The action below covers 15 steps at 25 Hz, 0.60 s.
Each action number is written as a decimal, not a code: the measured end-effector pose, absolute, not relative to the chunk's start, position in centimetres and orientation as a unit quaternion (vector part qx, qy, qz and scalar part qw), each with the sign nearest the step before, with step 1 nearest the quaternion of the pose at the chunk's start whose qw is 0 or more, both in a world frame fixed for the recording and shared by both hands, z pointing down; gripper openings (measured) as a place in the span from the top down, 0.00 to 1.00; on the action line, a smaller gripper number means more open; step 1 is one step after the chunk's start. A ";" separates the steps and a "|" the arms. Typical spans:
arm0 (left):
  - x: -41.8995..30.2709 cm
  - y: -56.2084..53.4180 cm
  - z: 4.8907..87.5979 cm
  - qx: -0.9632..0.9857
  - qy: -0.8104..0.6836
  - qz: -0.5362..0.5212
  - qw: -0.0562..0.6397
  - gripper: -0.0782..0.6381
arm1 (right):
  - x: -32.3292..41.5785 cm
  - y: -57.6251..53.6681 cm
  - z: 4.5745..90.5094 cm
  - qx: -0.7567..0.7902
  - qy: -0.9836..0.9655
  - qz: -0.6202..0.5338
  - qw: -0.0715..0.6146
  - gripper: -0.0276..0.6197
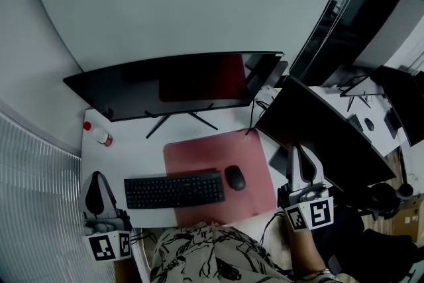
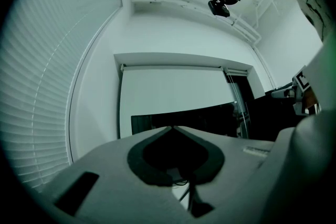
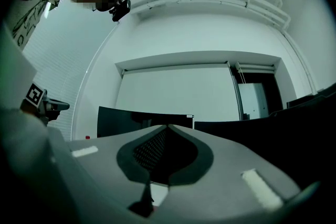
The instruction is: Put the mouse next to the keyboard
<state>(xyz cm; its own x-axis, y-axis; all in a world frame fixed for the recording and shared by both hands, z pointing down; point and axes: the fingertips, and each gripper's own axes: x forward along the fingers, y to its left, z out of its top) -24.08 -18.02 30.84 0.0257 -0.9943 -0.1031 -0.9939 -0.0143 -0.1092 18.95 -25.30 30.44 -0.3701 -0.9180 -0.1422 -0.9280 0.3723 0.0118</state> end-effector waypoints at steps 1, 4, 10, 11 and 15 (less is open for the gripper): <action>-24.0 -18.1 30.8 -0.712 0.698 -0.001 0.075 0.90 | 18.9 -25.3 30.4 -0.557 0.827 0.045 0.055 0.95; -23.9 -18.1 30.8 -0.713 0.697 -0.002 0.076 0.90 | 18.6 -25.4 30.5 -0.554 0.830 0.047 0.050 0.95; -23.9 -18.0 30.8 -0.714 0.696 -0.001 0.075 0.90 | 18.1 -25.5 30.7 -0.548 0.834 0.040 0.047 0.95; -23.9 -18.0 30.8 -0.714 0.696 -0.001 0.075 0.90 | 18.0 -25.5 30.7 -0.547 0.835 0.038 0.046 0.95; -23.8 -17.9 30.8 -0.714 0.696 0.001 0.075 0.90 | 17.9 -25.6 31.0 -0.545 0.837 0.029 0.044 0.95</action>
